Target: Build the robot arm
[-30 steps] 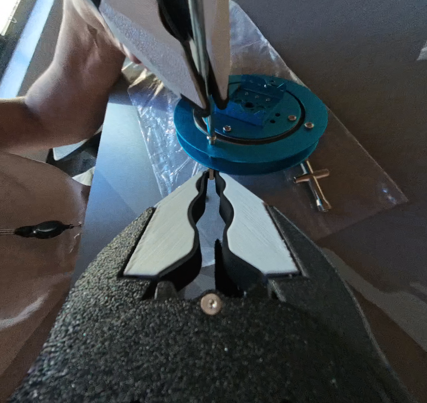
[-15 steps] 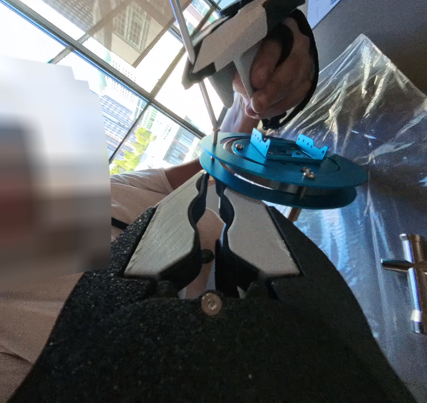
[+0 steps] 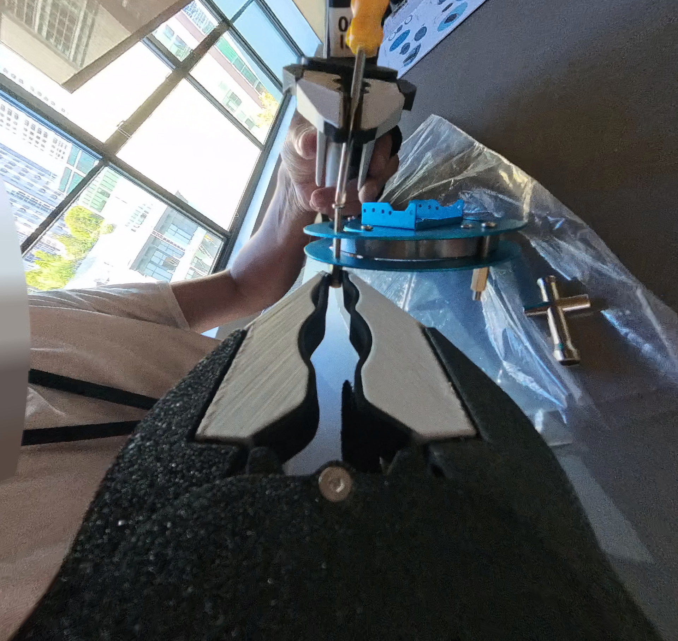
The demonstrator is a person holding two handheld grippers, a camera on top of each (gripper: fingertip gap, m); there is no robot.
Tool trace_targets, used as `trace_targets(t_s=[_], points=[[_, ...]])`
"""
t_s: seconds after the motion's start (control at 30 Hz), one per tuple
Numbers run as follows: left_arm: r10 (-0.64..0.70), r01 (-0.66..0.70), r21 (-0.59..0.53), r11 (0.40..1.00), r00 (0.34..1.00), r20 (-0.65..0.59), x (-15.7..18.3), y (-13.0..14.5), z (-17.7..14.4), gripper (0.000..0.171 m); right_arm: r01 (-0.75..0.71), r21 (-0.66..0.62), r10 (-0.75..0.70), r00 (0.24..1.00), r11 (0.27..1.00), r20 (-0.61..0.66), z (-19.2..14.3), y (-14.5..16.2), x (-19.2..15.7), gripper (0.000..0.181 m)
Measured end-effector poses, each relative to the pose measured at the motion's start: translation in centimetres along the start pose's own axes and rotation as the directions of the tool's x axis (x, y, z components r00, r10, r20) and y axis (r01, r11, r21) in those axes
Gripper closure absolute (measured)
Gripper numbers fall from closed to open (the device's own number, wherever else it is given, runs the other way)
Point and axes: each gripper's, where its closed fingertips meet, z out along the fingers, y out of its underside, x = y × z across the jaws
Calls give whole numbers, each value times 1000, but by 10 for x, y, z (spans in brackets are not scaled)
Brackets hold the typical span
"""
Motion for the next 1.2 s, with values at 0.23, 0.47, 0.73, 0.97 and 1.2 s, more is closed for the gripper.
trace_targets(t_s=[0.23, 0.47, 0.73, 0.97, 1.2], points=[[59, -59, -69, 996, 998, -16, 4, 11, -2, 169, 101, -39, -104, 989, 994, -105, 11, 5, 4, 176], [165, -169, -45, 985, 983, -85, 29, 6, -2, 169, 35, 1, -35, 999, 999, -14, 14, -2, -22, 176], [143, -142, 27, 990, 987, -68, 29, 5, -9, 169, 23, 13, -23, 1000, 1000, 10, 10, -6, -27, 176], [174, -176, 9, 984, 980, 101, 7, 1, -29, 161, 35, 5, -35, 999, 999, -5, 13, -12, -25, 176], [92, -84, -43, 995, 967, 239, -19, 3, -59, 158, 19, 18, -19, 1000, 1000, -14, 12, -17, -21, 176]])
